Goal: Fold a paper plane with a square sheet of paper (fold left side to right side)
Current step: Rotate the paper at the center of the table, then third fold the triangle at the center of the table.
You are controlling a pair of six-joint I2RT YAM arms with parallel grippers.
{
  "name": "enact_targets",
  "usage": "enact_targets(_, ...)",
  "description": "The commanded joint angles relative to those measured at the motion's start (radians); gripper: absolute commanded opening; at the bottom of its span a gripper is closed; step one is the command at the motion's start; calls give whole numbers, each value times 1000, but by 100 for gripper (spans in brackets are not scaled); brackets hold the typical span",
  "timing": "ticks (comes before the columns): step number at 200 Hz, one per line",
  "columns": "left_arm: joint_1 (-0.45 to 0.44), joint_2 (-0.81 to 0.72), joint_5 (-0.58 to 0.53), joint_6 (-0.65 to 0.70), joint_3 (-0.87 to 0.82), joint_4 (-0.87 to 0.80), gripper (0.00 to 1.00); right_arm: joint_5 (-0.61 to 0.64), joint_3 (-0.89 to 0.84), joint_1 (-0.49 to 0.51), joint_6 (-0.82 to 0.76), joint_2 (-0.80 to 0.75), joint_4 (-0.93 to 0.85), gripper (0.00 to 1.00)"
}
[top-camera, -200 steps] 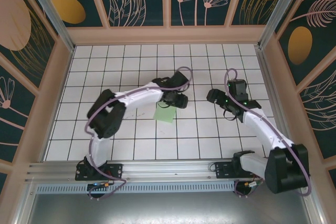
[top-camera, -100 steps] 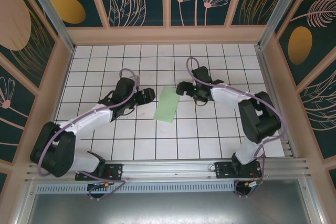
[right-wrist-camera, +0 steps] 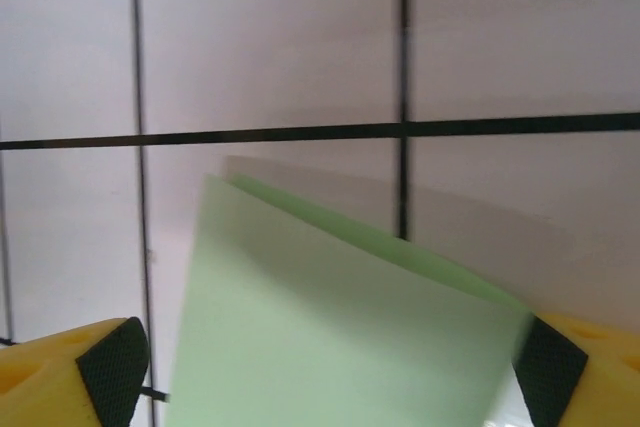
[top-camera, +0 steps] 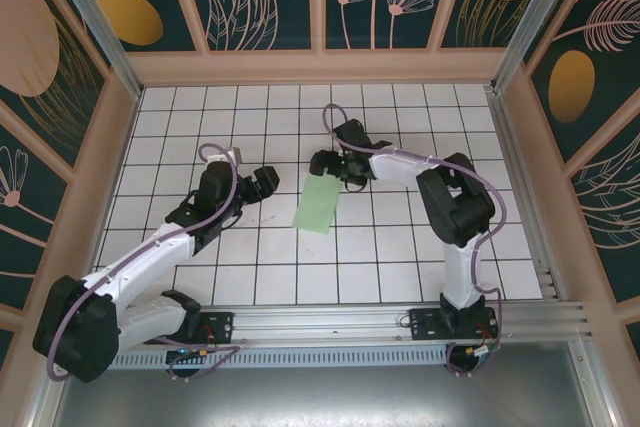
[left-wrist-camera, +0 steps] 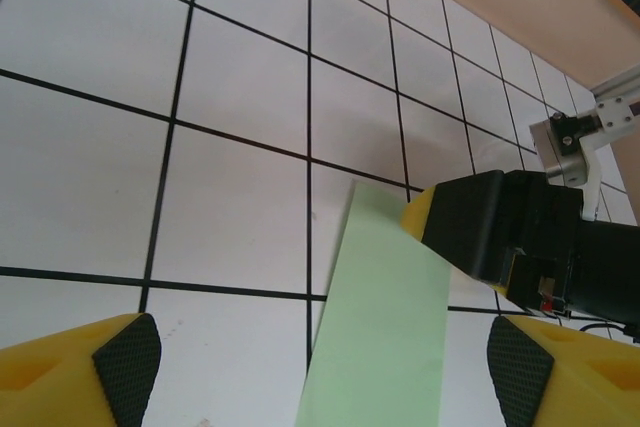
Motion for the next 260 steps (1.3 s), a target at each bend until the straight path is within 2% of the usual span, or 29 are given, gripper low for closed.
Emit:
enact_targets(1,7,-35,-45,4,-18,-19,88,-84,51,23,-10,36,51,93)
enact_targets(35,7,-58,-49,9,-28,-23,89,-135,91,26,-48,66,73,92)
enact_targets(68,7,-55,-9,3,-46,-4,89,-35,96,16,-90,29,-4,92)
enact_targets(87,7,-35,57,-12,-67,45,88,3,56,-3,-105,-31,-13,91)
enact_targets(97,8,-18,98,-22,-79,76,88,1,30,-13,-120,-62,-5,88)
enact_targets(109,7,10,148,-30,-88,110,87,-53,-7,-25,-134,-96,27,80)
enact_targets(136,7,88,231,-36,-92,173,85,-201,-64,-33,-128,-114,100,54)
enact_targets(150,7,136,270,-38,-82,188,83,-237,-69,-30,-124,-93,112,41)
enact_targets(167,7,188,311,-44,-73,213,81,-238,-64,-23,-118,-62,113,33)
enact_targets(260,7,314,402,-56,-46,244,78,-151,-42,-26,-143,31,80,30)
